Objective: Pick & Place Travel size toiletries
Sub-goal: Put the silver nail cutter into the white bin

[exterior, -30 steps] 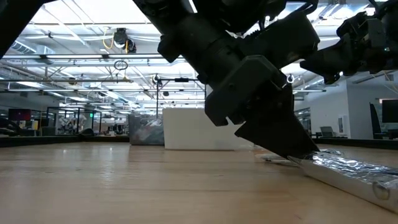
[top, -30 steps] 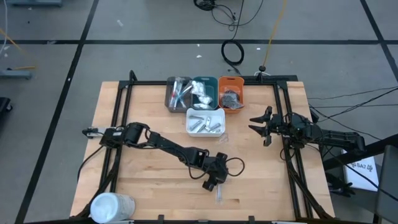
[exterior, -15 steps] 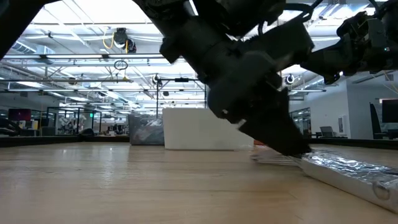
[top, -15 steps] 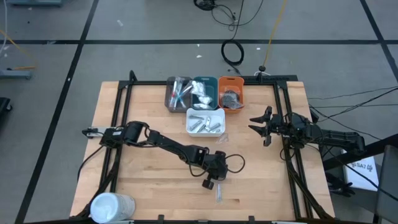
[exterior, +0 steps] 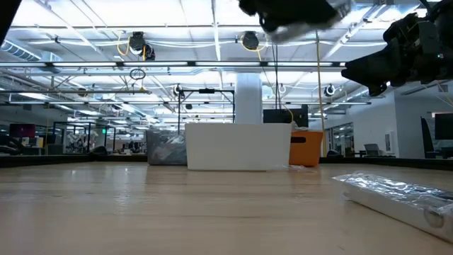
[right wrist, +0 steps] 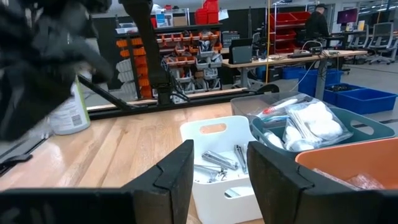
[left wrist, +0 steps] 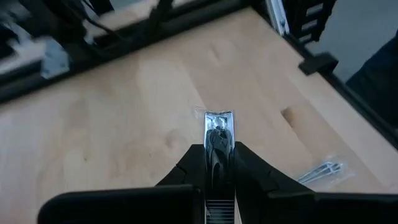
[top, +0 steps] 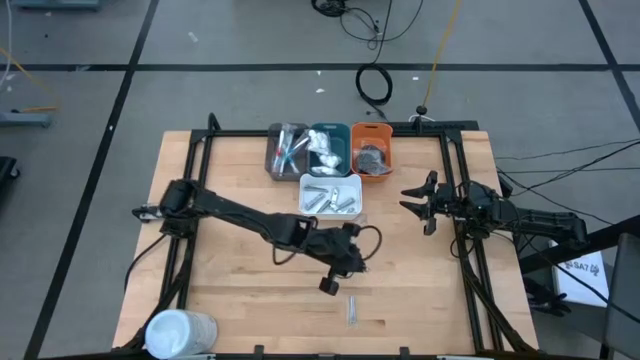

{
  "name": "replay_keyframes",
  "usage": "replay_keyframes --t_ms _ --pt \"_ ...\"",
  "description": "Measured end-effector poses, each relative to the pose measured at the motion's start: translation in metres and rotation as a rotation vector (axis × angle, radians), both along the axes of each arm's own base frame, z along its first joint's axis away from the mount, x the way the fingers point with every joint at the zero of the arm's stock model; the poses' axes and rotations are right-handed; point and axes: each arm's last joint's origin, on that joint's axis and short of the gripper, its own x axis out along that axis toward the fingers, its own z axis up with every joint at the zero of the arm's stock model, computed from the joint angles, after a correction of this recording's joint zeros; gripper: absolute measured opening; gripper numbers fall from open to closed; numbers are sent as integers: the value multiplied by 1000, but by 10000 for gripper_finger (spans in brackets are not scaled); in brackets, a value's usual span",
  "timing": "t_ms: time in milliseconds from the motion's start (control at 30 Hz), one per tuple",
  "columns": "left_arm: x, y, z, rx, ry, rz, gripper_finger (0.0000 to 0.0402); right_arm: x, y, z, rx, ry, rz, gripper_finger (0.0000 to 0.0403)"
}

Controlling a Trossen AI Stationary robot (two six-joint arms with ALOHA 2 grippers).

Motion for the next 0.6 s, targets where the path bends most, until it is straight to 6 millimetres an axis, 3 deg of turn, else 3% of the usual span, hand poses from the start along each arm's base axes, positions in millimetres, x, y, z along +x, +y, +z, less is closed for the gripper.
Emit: replay_keyframes --t_ms 167,333,600 --pt "-17 8 5 -16 -75 23 38 0 0 0 0 0 0 141" --pt "-49 25 -23 -61 -159 125 38 0 0 0 0 -1 0 141" --pt "-114 58 -61 -187 -490 281 38 0 0 1 -2 -9 -1 141"
